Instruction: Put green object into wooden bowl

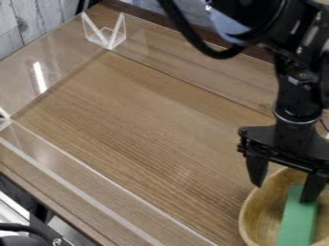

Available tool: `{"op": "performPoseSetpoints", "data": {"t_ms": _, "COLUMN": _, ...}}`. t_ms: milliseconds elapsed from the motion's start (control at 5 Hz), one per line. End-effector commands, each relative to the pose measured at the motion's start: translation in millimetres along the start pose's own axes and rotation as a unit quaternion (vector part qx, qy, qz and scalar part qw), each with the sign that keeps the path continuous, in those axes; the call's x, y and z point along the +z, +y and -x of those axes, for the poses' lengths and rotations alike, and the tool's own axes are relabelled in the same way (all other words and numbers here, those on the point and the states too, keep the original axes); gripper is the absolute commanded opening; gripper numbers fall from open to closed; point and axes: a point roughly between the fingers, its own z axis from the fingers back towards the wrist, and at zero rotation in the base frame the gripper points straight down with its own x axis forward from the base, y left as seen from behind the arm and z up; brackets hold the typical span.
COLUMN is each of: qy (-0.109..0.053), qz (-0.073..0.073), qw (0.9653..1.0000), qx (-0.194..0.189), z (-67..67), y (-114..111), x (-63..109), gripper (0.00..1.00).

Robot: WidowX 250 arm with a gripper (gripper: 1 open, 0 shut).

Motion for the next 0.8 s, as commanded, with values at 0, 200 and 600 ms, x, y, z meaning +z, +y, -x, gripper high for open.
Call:
{"op": "performPoseSetpoints", "data": {"t_ms": 0, "qy": -0.007, "qz": 0.009, "qw": 0.9998, "qx": -0.018, "z": 3.4, "y": -4.3, "x": -0.7, "gripper": 1.0}}
{"op": "performPoseSetpoints", "data": {"t_ms": 200, "qy": -0.016, "qz": 0.007, "qw": 0.9998, "qx": 0.014, "z": 5.4, "y": -4.5, "x": 0.6, "gripper": 1.0}}
{"op": "performPoseSetpoints", "data": {"t_ms": 600, "qy": -0.015, "qz": 0.005, "qw": 0.9997, "qx": 0.018, "z": 8.7, "y": -2.5, "x": -0.3, "gripper": 1.0}}
